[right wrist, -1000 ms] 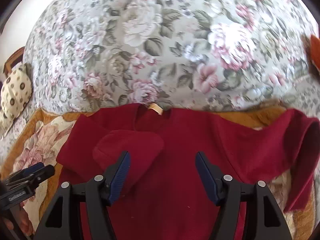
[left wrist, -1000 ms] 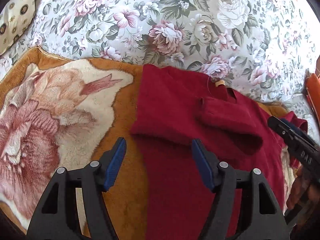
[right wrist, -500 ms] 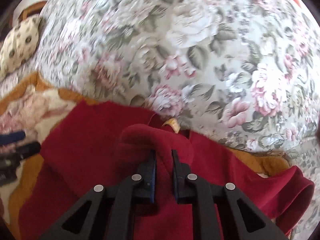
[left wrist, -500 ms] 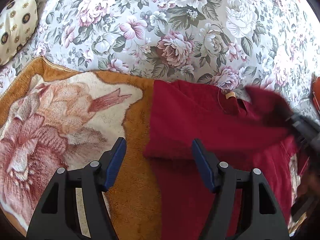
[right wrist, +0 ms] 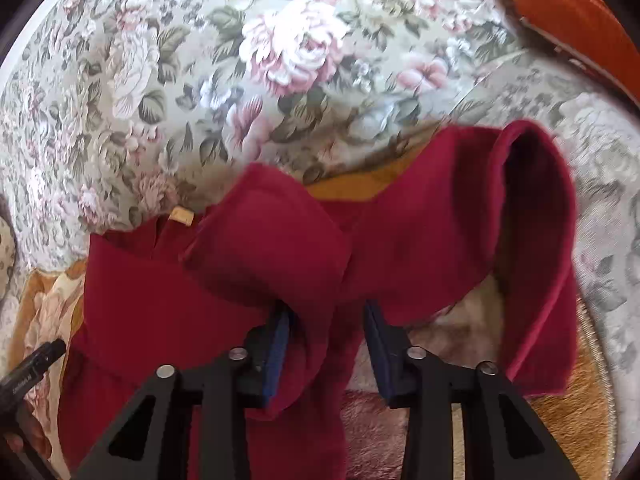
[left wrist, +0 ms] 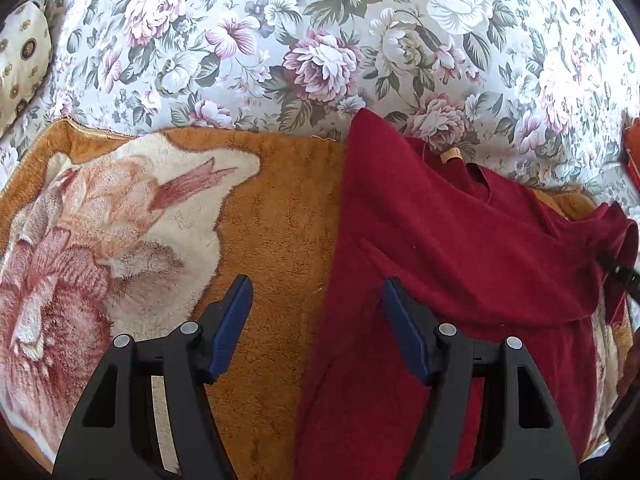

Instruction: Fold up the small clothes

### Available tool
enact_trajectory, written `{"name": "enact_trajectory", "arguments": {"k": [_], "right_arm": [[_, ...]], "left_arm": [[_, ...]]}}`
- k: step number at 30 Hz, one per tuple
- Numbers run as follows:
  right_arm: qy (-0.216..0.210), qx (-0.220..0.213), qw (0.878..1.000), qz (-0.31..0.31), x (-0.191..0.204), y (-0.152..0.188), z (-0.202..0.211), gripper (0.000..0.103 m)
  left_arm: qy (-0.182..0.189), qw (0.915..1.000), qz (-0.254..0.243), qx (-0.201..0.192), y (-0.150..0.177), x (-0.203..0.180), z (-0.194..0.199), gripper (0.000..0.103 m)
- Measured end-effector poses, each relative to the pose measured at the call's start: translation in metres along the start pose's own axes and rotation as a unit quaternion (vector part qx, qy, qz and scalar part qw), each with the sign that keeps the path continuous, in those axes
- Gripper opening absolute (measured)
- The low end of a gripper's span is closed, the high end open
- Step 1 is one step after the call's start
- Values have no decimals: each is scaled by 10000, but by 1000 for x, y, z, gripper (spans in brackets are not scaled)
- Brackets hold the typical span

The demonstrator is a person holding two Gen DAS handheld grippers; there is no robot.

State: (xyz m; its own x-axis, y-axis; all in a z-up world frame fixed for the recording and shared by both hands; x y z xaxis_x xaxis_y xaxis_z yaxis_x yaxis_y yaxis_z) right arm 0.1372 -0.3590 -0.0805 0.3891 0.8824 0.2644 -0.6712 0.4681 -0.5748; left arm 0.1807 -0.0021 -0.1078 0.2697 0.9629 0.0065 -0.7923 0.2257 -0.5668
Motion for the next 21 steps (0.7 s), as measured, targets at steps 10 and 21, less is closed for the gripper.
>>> {"name": "enact_trajectory", "arguments": {"k": [10,21], "right_arm": [[-1577,-272,9817,1031,125,9,38,43],[-1661,567,9566,2326,273,18,-65,56]], "left_arm": [[-326,9979,-169,538,15,14,-9,68],[-233,9960,10,859,25,29,-24,68]]}}
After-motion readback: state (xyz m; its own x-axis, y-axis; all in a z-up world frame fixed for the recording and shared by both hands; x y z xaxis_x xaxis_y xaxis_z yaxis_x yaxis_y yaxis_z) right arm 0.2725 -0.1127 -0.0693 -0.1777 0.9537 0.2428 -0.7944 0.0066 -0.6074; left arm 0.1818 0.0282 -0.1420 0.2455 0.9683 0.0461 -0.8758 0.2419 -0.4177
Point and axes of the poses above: each gripper's, at about its wrist camera, not at the fingertips, and z roughly against the way its jaws point, x to its left, y to its underside, the point moved 8 cm from there along -z, roughly the way its jaws point, and after that the axes turned 11 degrees about -z, right-handed, at the moved point
